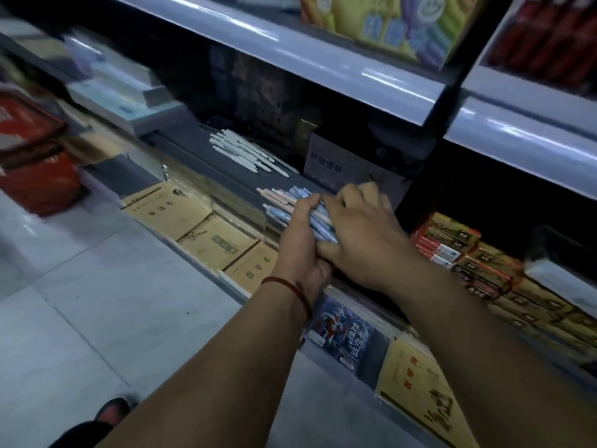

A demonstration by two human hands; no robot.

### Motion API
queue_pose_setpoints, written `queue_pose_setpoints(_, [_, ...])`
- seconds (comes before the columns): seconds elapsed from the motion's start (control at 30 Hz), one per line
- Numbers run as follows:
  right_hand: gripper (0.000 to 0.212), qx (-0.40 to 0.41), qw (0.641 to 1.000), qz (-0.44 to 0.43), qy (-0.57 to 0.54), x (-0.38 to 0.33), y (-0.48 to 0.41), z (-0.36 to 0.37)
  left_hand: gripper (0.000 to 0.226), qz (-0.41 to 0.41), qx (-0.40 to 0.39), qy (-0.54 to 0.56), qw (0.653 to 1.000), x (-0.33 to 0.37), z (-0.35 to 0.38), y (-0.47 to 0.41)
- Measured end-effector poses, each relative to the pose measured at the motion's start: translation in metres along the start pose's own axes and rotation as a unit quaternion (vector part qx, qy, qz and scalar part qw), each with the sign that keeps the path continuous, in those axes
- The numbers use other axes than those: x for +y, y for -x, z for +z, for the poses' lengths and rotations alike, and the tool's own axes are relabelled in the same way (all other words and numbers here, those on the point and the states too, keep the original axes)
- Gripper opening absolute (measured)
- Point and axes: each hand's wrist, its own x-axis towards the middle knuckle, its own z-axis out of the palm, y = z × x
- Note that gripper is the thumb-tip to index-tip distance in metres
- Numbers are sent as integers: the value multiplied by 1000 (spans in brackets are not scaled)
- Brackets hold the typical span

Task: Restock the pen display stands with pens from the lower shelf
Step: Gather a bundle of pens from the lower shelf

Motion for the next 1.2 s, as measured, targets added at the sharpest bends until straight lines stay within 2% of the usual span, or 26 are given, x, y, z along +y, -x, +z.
queue_pose_setpoints(0.1, [76,56,998,-14,18,-9,49,-24,31,16,4,-13,1000,-5,11,46])
queue_pose_setpoints(0.13, [75,80,997,-21,-1,-10,64,-32,44,19,4,-8,1000,-6,14,59])
queue_pose_setpoints(0.17, [72,107,993,-23,-34,-11,80,-41,55,17,5,-1,1000,-5,20,72])
queue_pose_setpoints(0.2, [66,137,986,-16,-89,-11,93,-49,55,20,9,11,1000,-2,29,85])
queue_pose_setpoints(0.23, [58,171,970,3,-171,-12,106,-55,44,33,15,20,999,1,38,98])
queue_pose_setpoints(0.3, [38,240,897,67,-366,-17,127,-68,23,61,18,27,998,5,56,123])
queue_pose_setpoints(0.37, [29,293,798,127,-512,-30,142,-81,23,75,16,10,997,5,77,146])
queue_pose_setpoints(0.47, [41,383,653,199,-623,-40,159,-106,19,93,5,-3,996,-2,108,175])
queue_pose_setpoints(0.53, [48,411,581,232,-663,-40,171,-124,13,97,-15,3,995,-8,125,192])
queue_pose_setpoints(0.57, [50,416,569,241,-667,-39,177,-130,12,100,-26,-1,995,-11,131,200])
queue_pose_setpoints(0.7, [52,421,586,250,-646,-35,194,-149,14,87,-69,-45,993,-32,150,223])
queue_pose_setpoints(0.83, [54,455,605,294,-584,-25,199,-161,29,92,-92,-47,990,-44,168,234])
queue_pose_setpoints(0.9, [53,453,595,296,-595,-22,200,-165,34,96,-95,-50,990,-43,176,237])
queue_pose_setpoints(0.93, [52,437,563,288,-639,-21,200,-165,35,106,-86,-48,989,-41,180,237])
queue_pose_setpoints(0.97, [51,410,500,279,-710,-19,198,-165,34,125,-76,-46,988,-38,184,237])
queue_pose_setpoints(1.03, [51,330,324,252,-850,-14,198,-165,30,193,-73,-76,976,-32,189,235])
queue_pose_setpoints(1.07, [53,300,252,239,-888,-11,196,-164,29,232,-90,-122,961,-30,190,234])
queue_pose_setpoints(1.1, [54,285,212,228,-907,-11,194,-162,29,267,-112,-184,939,-30,191,233])
queue_pose_setpoints(1.2, [43,281,151,211,-924,-16,188,-158,33,303,-170,-341,874,-35,190,232])
